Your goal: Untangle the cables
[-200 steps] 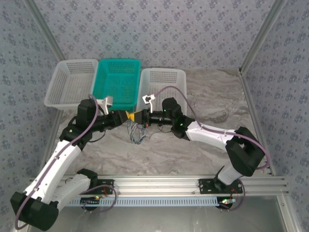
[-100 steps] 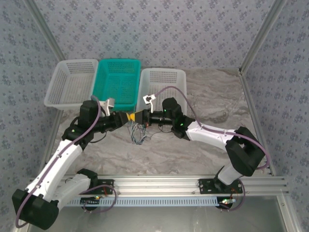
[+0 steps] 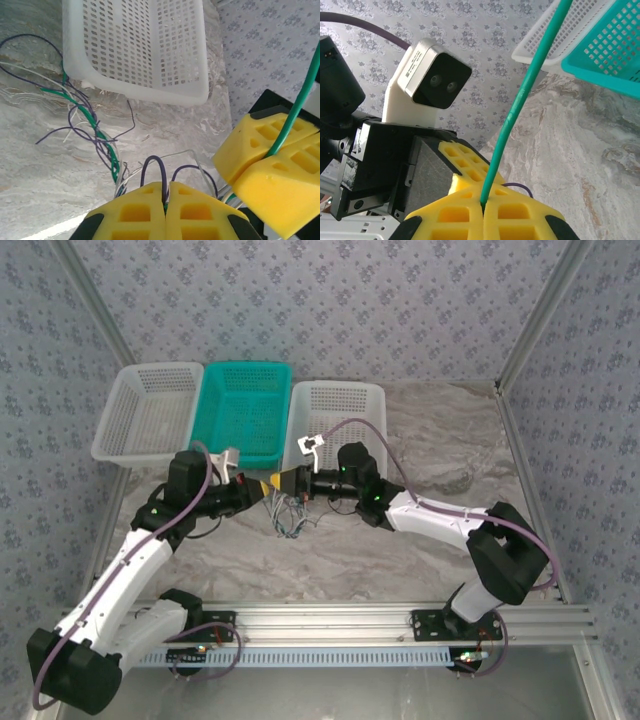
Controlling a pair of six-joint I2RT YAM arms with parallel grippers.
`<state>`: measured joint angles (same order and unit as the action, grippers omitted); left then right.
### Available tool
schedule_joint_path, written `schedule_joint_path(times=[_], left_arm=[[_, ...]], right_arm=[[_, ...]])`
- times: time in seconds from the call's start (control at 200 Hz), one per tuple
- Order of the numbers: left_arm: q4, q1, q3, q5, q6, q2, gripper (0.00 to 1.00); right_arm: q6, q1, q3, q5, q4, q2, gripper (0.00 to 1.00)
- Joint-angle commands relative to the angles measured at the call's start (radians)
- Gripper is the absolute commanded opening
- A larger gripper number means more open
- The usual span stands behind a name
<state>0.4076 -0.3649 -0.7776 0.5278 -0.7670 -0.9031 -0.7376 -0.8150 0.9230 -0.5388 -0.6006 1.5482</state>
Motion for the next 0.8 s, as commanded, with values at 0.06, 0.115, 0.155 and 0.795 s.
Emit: schedule_joint_path(times=[0.06, 0.115, 0.155, 0.795], left_arm=[[0.097, 0.059, 0.005, -0.134, 0.016, 0.101, 0.00], [0.145, 0.108, 0.008, -0.172, 0.014, 0.139, 0.00], [0.174, 0.151, 0.013, -0.185, 0.018, 0.164, 0.00], [0.395, 0.402, 0.003, -0.474, 0.013, 0.262, 0.00]], right_arm=[[-0.020, 0.060, -0.059, 0.048, -0.027, -0.087, 0.00], [-0.021, 0.083, -0.093, 0.072, -0.015, -0.127, 0.00], [-0.021, 0.102, -0.120, 0.091, -0.004, -0.160, 0.00], [-0.073, 0.293, -0.505, 0.565, 0.331, -0.769, 0.00]])
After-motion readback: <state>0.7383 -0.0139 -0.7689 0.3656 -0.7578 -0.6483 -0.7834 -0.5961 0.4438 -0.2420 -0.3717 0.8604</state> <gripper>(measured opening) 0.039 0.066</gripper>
